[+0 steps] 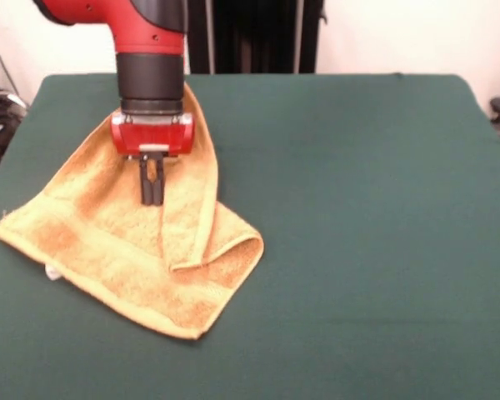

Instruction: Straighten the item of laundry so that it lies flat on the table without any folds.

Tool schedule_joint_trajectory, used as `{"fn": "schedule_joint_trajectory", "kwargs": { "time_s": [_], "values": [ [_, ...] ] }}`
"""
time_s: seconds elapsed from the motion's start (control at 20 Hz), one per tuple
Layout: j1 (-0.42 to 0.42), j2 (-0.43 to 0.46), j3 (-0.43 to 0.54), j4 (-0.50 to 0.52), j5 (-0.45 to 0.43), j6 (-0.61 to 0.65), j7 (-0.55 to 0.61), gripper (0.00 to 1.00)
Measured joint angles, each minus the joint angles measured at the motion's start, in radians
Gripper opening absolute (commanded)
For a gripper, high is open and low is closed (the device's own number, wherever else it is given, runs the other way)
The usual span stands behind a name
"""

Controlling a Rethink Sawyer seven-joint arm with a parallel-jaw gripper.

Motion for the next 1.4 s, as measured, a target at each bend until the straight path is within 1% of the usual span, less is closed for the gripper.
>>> {"fn": "schedule_joint_trajectory", "kwargs": {
  "time_s": [0.1,0.35,0.4,0.5,0.7,0.75,0.85,0.9,1.05,1.1,1.15,1.3,1.4],
  "values": [
    [-0.020,-0.009,0.001,0.033,-0.037,0.000,0.000,0.00],
    [-0.090,0.004,0.050,0.045,-0.120,0.003,0.000,0.00],
    [-0.129,0.016,0.085,0.040,-0.154,0.013,0.000,0.00],
    [-0.177,0.033,0.132,0.032,-0.189,0.035,0.000,0.00],
    [-0.257,0.063,0.219,0.013,-0.229,0.098,0.000,0.00],
    [-0.287,0.075,0.259,-0.001,-0.234,0.147,0.000,0.00],
    [-0.304,0.081,0.287,-0.014,-0.233,0.197,0.000,0.00],
    [-0.319,0.087,0.315,-0.032,-0.226,0.265,0.000,0.00],
    [-0.331,0.090,0.350,-0.067,-0.204,0.386,0.000,0.00],
    [-0.331,0.091,0.357,-0.078,-0.196,0.420,0.000,0.00],
    [-0.327,0.091,0.369,-0.111,-0.170,0.514,0.000,0.00],
    [-0.308,0.093,0.377,-0.172,-0.127,0.663,0.000,0.00],
    [-0.281,0.102,0.377,-0.244,-0.097,0.807,0.000,0.00]
  ]
}}
